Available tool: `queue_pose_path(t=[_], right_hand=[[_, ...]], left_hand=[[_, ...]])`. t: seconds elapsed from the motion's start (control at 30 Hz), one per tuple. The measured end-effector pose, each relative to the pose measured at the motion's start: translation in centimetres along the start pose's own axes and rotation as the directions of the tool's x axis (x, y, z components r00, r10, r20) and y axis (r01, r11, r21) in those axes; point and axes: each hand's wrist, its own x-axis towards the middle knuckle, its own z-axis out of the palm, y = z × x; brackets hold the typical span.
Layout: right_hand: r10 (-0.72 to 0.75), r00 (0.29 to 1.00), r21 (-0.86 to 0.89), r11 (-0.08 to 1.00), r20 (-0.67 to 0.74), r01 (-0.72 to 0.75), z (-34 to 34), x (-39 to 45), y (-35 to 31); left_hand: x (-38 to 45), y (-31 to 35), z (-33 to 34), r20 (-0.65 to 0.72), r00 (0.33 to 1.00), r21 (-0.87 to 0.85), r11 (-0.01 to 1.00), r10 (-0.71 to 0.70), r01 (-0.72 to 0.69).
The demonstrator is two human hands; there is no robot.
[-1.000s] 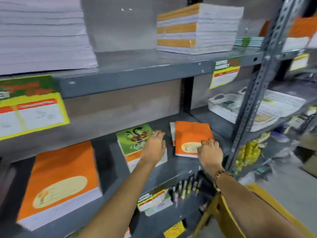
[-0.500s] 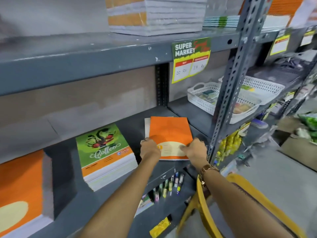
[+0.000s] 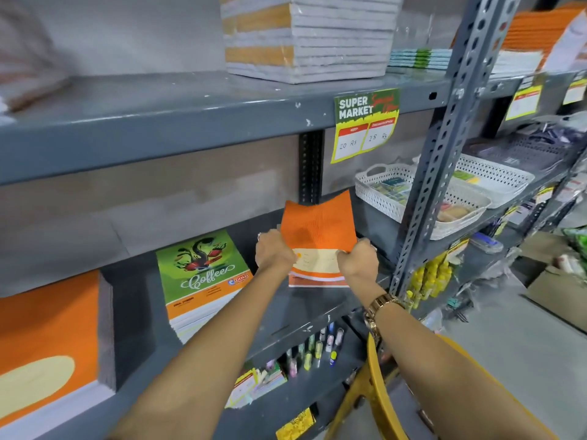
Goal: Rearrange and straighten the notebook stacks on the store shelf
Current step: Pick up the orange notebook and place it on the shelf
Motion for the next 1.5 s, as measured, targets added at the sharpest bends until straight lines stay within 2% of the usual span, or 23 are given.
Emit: queue_pose_path(t=[0.13, 0.3, 0.63, 0.87, 1.1, 1.23, 1.37, 1.43, 1.5], right_hand=[[-0.081, 0.997, 0.076, 0.994, 0.015, 0.079, 0.0, -2.0, -3.3], [-0.164, 0.963, 0.178, 0.976, 0.212, 0.127, 1.7, -6.1, -7.1], [-0.271, 0.870, 0.177, 0.960, 0.412, 0.215, 9.1, -19.0, -14.1], [-0.315, 0.815, 0.219, 0.947, 0.486, 0.235, 13.4, -25.1, -16.1], [-0.304, 0.764, 0.133, 0.951, 0.569, 0.279, 16.7, -28.4, -16.1], [-0.268, 0.782, -0.048, 0.934, 0.562, 0.354, 17.1, -29.3, -15.1], [-0.302, 0.797, -0.127, 0.897, 0.523, 0.423, 17.3, -29.0, -14.7], [-0.425, 0.805, -0.163, 0.836, 0.414, 0.524, 16.7, -28.6, -14.9], [-0.608, 0.756, -0.212, 0.728, 0.241, 0.653, 15.5, -27.9, -14.7]], left_hand=[[-0.9, -1.8, -3.8, -0.086, 0.996, -0.014, 1.000, 0.013, -0.014], [-2.7, -6.9, -8.8, -0.183, 0.982, -0.047, 0.998, -0.052, 0.044], [-9.2, -20.8, -18.8, -0.310, 0.927, -0.069, 0.977, -0.213, 0.202], [-12.2, -27.7, -22.3, -0.323, 0.895, -0.138, 0.951, -0.308, 0.277], [-13.7, -32.3, -22.8, -0.278, 0.871, -0.110, 0.914, -0.405, 0.390], [-14.1, -33.7, -22.3, -0.215, 0.866, 0.013, 0.885, -0.452, 0.465], [-13.6, -33.0, -22.5, -0.273, 0.856, 0.248, 0.828, -0.438, 0.503], [-13.0, -32.1, -22.3, -0.319, 0.868, 0.322, 0.818, -0.380, 0.477], [-12.2, -31.0, -21.7, -0.331, 0.900, 0.354, 0.847, -0.283, 0.397]])
